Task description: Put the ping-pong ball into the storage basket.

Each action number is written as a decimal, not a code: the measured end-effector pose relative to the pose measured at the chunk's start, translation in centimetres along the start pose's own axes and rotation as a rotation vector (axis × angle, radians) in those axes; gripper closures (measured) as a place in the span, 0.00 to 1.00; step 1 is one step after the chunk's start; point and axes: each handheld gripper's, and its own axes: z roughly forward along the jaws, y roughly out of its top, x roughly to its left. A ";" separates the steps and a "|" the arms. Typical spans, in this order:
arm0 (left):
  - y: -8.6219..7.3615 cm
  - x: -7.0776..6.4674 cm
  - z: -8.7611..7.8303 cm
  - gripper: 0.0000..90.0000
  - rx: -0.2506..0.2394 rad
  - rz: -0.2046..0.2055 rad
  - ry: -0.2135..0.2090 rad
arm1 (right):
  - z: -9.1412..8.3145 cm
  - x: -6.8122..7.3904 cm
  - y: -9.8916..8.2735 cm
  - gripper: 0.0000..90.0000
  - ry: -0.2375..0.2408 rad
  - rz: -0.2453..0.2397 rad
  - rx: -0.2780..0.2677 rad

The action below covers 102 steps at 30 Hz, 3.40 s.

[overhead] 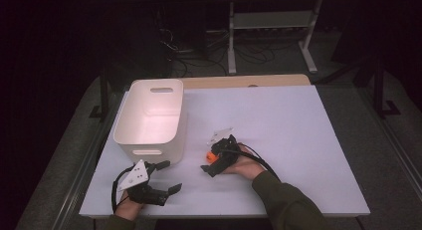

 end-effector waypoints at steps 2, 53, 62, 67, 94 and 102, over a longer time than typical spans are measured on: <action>0.0 0.0 0.0 0.16 0.000 0.001 0.000 | 0.0 0.0 0.0 0.00 -0.001 -0.002 -0.003; 0.0 0.0 0.0 0.16 0.004 -0.001 0.000 | -1.0 -0.3 -0.5 0.44 0.046 0.005 -0.037; 0.0 0.0 0.0 0.16 0.003 0.000 0.000 | -1.0 -0.3 -0.5 0.50 0.046 -0.004 -0.039; 0.0 0.0 0.0 0.16 0.003 -0.001 0.000 | -1.1 -0.3 -0.5 0.53 0.048 -0.006 -0.039; 0.0 0.0 0.0 0.16 0.002 0.000 0.001 | -1.4 -0.4 -0.4 0.54 0.059 -0.004 -0.043; 0.0 0.0 0.0 0.16 -0.002 -0.002 0.002 | -1.4 -0.4 -0.4 0.55 0.067 0.004 -0.040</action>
